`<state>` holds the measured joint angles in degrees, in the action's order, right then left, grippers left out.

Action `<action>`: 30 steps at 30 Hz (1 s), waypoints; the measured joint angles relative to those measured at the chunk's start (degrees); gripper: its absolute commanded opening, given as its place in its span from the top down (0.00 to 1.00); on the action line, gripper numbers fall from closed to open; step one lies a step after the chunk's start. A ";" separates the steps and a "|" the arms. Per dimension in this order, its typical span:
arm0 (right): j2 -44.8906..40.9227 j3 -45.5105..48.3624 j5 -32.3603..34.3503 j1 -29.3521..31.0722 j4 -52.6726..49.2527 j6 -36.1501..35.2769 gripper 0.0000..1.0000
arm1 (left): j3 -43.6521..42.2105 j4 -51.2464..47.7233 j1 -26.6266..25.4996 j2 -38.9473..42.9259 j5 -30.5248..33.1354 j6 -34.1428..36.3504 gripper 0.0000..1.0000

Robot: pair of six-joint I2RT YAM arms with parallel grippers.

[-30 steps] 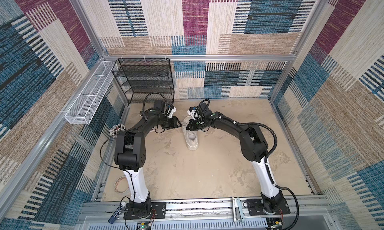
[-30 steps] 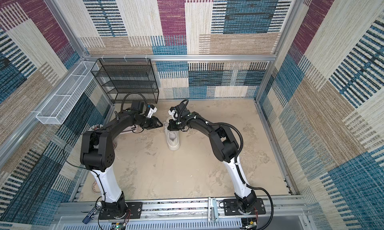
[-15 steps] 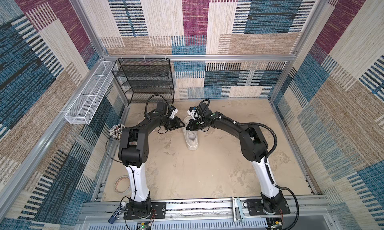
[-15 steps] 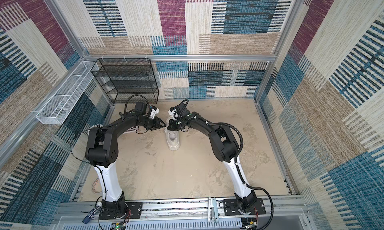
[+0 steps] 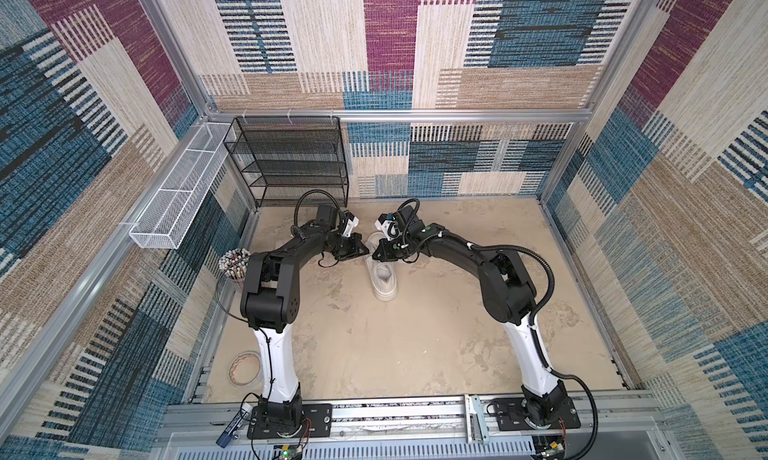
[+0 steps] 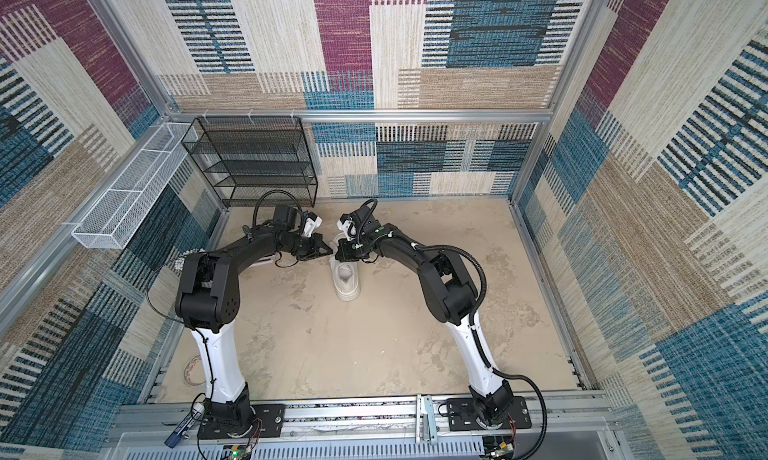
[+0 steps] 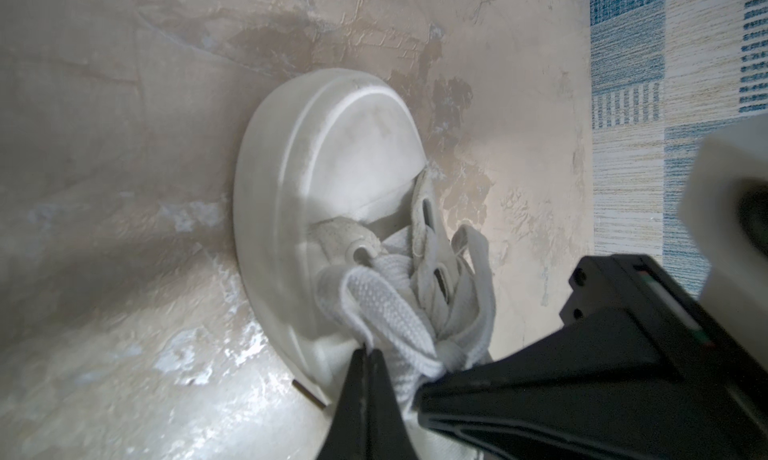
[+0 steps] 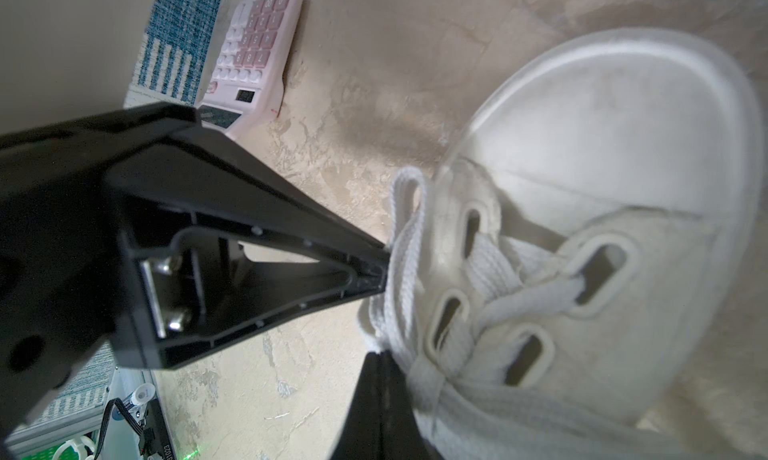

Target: Tie the shoes

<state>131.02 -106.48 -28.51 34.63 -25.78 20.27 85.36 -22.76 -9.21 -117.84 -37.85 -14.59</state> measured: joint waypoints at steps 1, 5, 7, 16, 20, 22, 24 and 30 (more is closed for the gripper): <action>0.00 0.02 0.00 0.00 0.00 0.00 0.97 | 0.00 0.09 0.09 0.07 0.00 -0.02 1.00; 0.00 0.04 0.00 -0.07 0.00 0.00 0.97 | -0.26 0.28 0.09 0.92 0.31 -0.02 1.00; 0.00 0.22 0.00 -0.11 0.02 0.00 0.97 | -0.55 0.22 0.09 2.10 1.64 0.02 1.00; 0.00 0.35 0.00 -0.17 0.04 0.00 0.97 | -1.22 -1.64 -0.28 6.80 11.91 1.33 1.00; 0.00 0.37 -0.02 -0.33 0.02 0.00 0.97 | -1.25 -2.89 -0.50 8.26 15.72 3.04 1.00; 0.00 0.37 -0.02 -0.39 0.00 0.00 0.97 | -0.96 -3.80 -0.55 8.55 17.22 3.98 1.00; 0.00 0.37 -0.04 -0.44 0.00 0.00 0.96 | -0.35 -4.70 -0.55 8.55 18.05 4.76 0.94; -1.73 1.01 -2.19 -1.07 0.31 0.98 0.80 | 1.40 -6.10 -0.39 7.04 15.67 5.70 0.55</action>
<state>129.29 -105.47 -30.70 33.56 -25.47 21.26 86.76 -28.86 -9.61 -110.80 -22.17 -8.88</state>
